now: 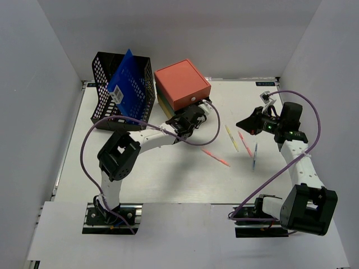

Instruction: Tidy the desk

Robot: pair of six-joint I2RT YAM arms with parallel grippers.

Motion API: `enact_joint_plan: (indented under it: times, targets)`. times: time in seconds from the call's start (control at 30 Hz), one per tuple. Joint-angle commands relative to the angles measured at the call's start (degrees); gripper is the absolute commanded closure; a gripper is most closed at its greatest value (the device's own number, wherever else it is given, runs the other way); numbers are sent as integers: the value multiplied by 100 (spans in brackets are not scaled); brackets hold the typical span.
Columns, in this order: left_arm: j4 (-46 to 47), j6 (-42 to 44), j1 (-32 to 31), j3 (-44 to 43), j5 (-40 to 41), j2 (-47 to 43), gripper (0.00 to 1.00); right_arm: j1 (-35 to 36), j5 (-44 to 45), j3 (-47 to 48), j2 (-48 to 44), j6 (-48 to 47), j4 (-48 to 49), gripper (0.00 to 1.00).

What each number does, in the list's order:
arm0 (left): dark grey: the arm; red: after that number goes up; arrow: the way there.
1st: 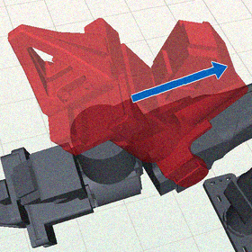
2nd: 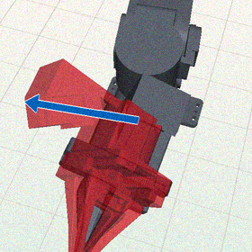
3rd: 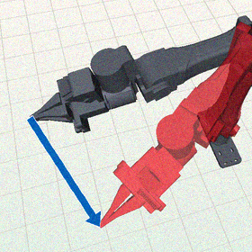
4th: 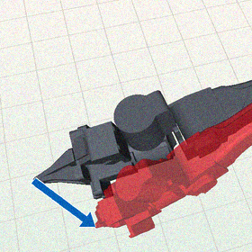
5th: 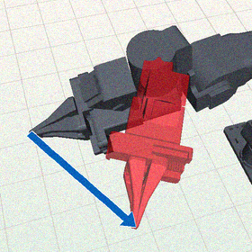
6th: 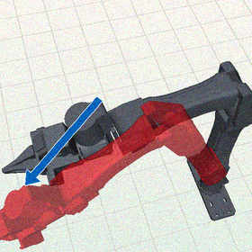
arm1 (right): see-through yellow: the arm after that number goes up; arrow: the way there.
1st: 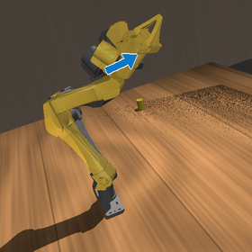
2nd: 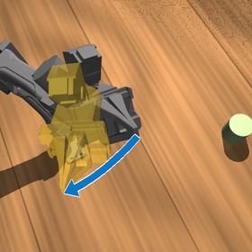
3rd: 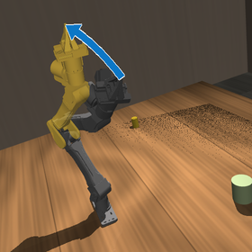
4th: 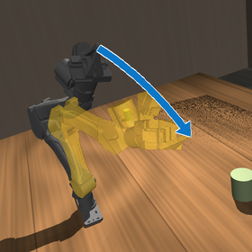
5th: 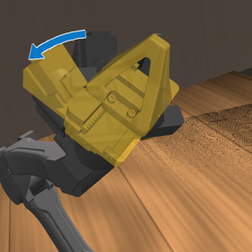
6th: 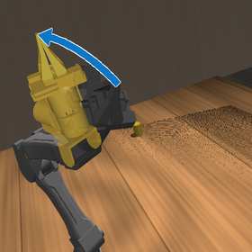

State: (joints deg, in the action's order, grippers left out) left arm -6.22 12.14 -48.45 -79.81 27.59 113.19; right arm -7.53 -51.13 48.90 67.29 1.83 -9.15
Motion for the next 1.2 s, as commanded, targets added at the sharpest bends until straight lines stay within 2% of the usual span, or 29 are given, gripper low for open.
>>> enact_joint_plan:
  times: [0.0,0.23,0.5,0.6,0.7,0.8,0.83,0.87,0.9,0.93,1.07,1.1,1.17]
  targets:
    - [-2,-63,195,-351,132,1,78,-29,-46,-13,21,-121,44,100]
    - [-46,-63,459,-500,-105,63,77,-38,7,-13,21,-156,27,100]
    - [-37,-98,512,-509,-167,72,67,-29,7,-4,83,-156,-8,100]
    - [-73,-142,512,-457,-342,-24,65,-38,-107,-30,100,-391,-43,100]
    - [-73,-133,451,-229,-859,-384,62,-12,-326,-39,135,-586,-131,100]
    - [-125,-133,397,140,-1597,-990,51,50,-545,-30,284,-815,-280,75]
    - [-151,-133,397,402,-2026,-1165,49,76,-582,-21,329,-937,-333,60]
    - [-152,-185,397,570,-2239,-1585,41,102,-556,5,372,-982,-394,54]
    - [-143,-299,458,746,-2441,-1841,39,155,-399,14,399,-1043,-412,50]
    - [-117,-378,459,948,-2643,-2088,34,338,-267,14,443,-1079,-369,42]
    - [252,-555,512,2430,-3040,-3467,23,1031,410,49,601,-1062,-167,36]
    - [261,-607,512,2627,-3102,-3940,19,1156,707,119,758,-1044,-132,36]
    - [288,-608,564,2943,-3347,-4295,17,1656,1025,268,987,-939,-70,38]
